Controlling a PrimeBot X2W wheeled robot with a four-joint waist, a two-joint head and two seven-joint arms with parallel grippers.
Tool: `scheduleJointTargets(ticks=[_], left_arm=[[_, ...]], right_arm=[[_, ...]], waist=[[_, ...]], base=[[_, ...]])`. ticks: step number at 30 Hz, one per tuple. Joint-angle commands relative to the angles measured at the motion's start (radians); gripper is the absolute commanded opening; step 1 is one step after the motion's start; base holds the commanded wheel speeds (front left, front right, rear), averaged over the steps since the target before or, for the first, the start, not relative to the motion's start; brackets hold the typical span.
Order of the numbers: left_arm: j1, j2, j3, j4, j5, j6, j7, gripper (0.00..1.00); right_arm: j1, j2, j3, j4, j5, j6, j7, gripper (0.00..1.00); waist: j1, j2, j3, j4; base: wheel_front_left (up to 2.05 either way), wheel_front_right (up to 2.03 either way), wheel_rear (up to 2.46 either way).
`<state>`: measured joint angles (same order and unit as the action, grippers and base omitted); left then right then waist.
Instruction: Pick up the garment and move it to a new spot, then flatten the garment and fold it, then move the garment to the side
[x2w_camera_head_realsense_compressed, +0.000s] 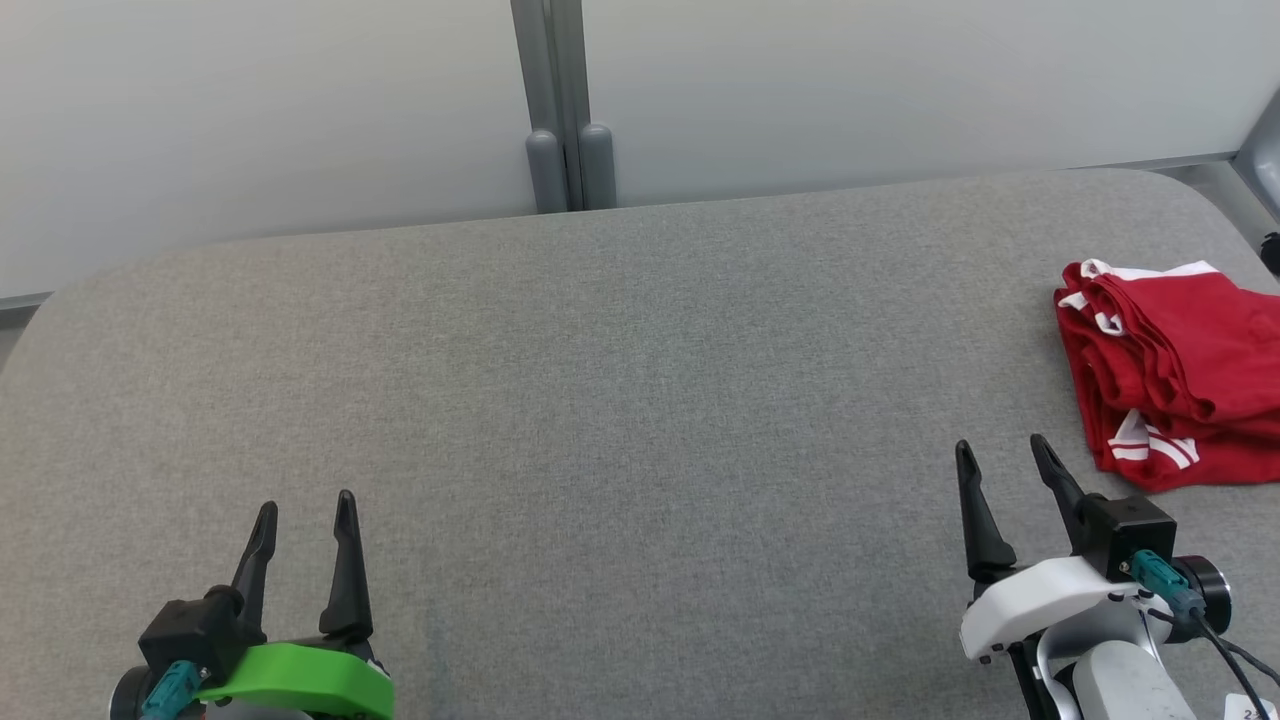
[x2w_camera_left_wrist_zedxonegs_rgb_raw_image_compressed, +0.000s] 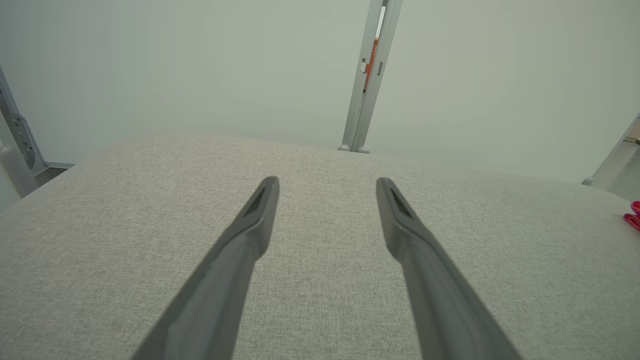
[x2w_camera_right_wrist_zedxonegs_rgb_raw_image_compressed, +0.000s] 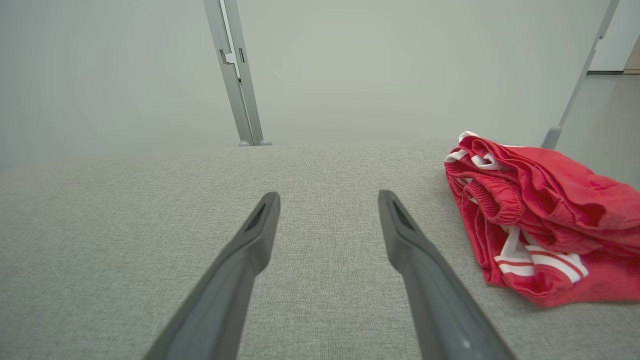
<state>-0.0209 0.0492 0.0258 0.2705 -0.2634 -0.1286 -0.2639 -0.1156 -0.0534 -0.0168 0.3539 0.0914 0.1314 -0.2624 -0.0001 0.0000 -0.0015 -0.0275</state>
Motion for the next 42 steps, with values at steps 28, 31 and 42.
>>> scheduleJointTargets(ticks=[28,31,42], left_arm=[[-0.012,-0.005,0.022,0.022,-0.326,-0.001,0.092,0.00],[-0.016,-0.004,0.025,0.020,-0.370,-0.001,0.104,0.00],[-0.029,-0.003,0.035,0.012,-0.526,-0.001,0.148,0.00]], right_arm=[[0.022,0.008,-0.026,0.000,0.370,0.000,0.094,0.00],[0.021,0.008,-0.028,-0.005,0.419,0.000,0.106,0.00],[0.018,0.006,-0.039,-0.023,0.594,0.000,0.148,0.00]], waist=[[0.0001,0.0000,0.001,0.007],[0.0001,0.0000,0.001,0.007],[0.0001,0.0000,0.002,0.009]], base=[[0.00,0.00,0.00],[0.00,0.00,0.00],[0.00,0.00,0.00]])
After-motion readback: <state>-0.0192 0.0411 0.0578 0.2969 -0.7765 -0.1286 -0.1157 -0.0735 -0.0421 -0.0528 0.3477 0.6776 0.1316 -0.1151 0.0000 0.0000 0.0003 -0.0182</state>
